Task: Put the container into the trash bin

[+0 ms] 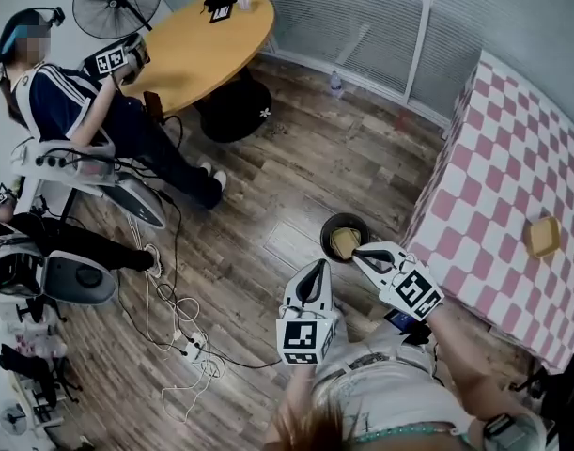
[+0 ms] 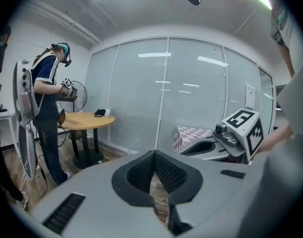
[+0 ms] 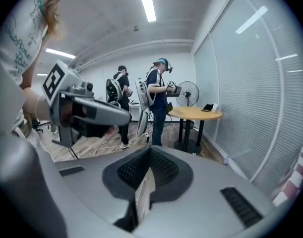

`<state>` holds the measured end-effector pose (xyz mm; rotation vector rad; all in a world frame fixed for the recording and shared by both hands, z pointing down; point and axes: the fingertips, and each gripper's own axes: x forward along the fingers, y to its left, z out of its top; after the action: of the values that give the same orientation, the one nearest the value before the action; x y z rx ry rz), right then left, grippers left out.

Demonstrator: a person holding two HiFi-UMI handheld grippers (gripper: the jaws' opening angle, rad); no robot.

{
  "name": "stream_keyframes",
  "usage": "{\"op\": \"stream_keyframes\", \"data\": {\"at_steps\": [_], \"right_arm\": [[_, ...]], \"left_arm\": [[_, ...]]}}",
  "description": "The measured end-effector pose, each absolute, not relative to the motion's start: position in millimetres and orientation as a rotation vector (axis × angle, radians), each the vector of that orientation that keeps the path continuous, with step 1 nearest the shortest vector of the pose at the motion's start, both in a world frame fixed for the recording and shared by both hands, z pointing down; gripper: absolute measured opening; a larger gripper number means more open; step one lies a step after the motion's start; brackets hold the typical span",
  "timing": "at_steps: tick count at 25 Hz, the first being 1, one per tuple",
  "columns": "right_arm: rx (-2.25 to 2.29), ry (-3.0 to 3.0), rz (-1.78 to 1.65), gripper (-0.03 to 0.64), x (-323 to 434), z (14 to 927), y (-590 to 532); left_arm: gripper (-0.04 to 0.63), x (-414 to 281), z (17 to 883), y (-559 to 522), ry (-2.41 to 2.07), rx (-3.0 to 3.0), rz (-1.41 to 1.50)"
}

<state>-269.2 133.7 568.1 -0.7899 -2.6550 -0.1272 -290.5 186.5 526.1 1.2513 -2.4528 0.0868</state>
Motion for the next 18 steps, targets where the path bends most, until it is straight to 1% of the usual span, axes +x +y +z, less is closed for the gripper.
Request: {"op": "stream_keyframes", "data": {"at_steps": [8,18], "right_arm": [[-0.618,-2.883,-0.078,-0.006,-256,480,101],[-0.638,-3.09,-0.069,-0.006,-246,391,101]], "left_arm": [[0.006,-276,492,150,-2.467,1.404,0.08],[0.006,-269,412,128,-2.596,1.558,0.008]]}}
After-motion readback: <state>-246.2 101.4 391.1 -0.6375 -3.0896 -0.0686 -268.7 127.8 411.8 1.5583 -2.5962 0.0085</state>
